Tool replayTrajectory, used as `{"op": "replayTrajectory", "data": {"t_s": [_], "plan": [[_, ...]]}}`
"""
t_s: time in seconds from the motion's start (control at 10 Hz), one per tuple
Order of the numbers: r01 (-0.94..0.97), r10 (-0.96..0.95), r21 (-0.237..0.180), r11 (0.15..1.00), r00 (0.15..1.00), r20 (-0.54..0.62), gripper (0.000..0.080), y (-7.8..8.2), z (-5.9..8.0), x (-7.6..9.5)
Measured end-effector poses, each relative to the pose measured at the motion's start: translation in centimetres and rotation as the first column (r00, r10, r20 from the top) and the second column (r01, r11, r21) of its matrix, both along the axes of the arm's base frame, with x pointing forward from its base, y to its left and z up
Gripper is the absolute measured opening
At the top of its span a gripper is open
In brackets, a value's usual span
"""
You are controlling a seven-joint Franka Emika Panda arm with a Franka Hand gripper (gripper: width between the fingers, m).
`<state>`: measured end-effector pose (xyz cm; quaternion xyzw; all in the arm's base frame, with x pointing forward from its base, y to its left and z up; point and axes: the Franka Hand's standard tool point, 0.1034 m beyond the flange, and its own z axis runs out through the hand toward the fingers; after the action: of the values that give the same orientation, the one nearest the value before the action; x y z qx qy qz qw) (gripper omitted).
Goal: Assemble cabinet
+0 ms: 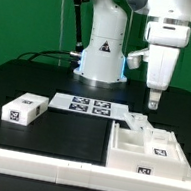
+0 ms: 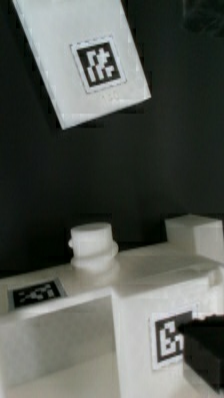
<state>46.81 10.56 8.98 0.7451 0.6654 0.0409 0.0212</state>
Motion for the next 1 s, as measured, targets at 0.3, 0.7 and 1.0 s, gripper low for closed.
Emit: {"op": "replayTrajectory", "data": {"t_s": [0.3,0.7,1.0], "plan": [[-0.177,0.178,-0.009,0.984,0.984,0.017,0.0797,0.3,-0.8,-1.8],[-0.16,0.16,-0.004,0.987,0.987,0.017,0.0797,-0.4,-1.1,-2.7],[-0.244,0.244,-0.006,0.97,0.97,0.006,0.0797,-0.7,-2.1,-4.4]]}}
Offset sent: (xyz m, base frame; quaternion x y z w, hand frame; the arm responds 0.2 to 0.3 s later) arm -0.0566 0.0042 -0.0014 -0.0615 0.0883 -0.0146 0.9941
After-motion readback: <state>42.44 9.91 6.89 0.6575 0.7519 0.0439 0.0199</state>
